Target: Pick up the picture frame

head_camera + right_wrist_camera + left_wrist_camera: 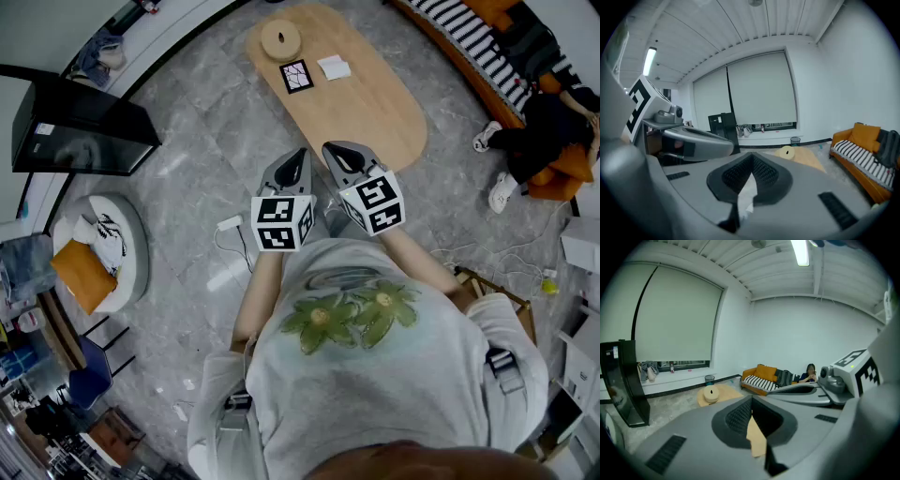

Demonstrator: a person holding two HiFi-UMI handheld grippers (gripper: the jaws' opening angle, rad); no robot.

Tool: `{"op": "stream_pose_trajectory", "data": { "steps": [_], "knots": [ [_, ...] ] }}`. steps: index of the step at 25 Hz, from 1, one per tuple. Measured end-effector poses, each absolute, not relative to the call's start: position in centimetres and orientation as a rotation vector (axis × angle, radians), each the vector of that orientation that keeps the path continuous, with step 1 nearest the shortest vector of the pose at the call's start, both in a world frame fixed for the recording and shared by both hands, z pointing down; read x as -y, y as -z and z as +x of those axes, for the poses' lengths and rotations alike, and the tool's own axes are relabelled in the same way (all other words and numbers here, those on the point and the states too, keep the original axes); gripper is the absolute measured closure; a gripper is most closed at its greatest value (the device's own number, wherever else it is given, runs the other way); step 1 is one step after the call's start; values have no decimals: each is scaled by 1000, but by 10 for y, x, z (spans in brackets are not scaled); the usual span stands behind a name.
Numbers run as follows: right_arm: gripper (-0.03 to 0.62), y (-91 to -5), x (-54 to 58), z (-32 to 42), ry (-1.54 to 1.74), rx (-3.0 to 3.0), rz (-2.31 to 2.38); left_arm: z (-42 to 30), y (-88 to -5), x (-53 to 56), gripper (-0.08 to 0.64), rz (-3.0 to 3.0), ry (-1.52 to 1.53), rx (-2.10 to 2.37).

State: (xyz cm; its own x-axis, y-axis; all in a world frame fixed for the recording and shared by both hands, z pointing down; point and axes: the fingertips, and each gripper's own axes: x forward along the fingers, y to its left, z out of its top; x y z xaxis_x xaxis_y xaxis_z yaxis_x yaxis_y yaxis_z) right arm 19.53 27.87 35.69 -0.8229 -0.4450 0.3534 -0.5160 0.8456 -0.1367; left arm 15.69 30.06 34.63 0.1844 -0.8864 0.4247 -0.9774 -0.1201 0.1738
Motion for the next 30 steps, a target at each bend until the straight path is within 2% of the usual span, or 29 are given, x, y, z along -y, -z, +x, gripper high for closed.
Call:
{"op": "stream_pose_trajectory", "data": {
  "steps": [12, 30],
  "knots": [
    [586, -353, -276, 202, -310, 2734, 742, 165, -344, -304, 543, 2037, -306, 1766],
    [584, -371, -263, 176, -329, 2676, 750, 129, -369, -298, 543, 1963, -290, 1749]
  ]
}}
